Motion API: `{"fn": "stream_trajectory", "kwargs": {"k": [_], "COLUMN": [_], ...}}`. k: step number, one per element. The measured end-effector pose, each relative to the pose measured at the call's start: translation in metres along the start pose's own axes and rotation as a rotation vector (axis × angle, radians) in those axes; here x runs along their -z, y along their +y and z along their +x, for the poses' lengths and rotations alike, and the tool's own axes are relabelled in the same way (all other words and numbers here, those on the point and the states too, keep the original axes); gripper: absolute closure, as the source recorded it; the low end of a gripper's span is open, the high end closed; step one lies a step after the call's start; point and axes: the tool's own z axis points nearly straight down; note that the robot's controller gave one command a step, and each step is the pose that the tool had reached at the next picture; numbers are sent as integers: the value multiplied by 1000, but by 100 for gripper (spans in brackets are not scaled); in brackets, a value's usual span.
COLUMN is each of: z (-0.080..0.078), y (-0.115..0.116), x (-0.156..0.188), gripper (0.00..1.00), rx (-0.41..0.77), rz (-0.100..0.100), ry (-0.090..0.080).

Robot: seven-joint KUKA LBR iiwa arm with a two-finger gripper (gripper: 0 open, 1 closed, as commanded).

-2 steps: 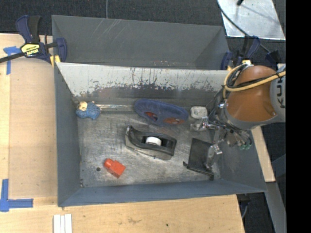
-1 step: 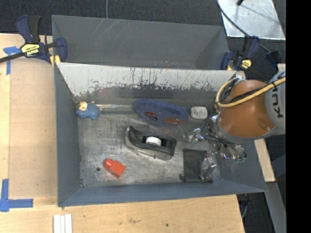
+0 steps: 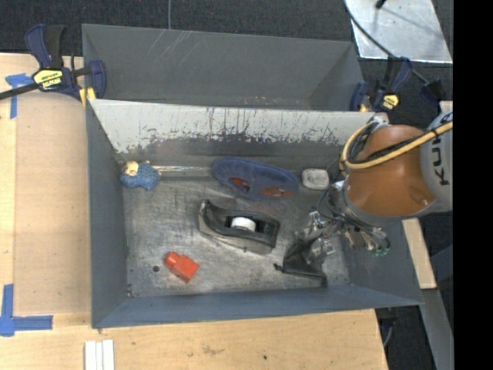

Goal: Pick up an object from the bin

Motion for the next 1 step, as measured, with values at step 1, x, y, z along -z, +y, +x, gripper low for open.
{"fn": "stream_trajectory", "kwargs": {"k": [1], "z": [-13], "y": [9], "x": [200], "gripper": [100], "rx": [251], "rz": [-5], "ry": [11]}}
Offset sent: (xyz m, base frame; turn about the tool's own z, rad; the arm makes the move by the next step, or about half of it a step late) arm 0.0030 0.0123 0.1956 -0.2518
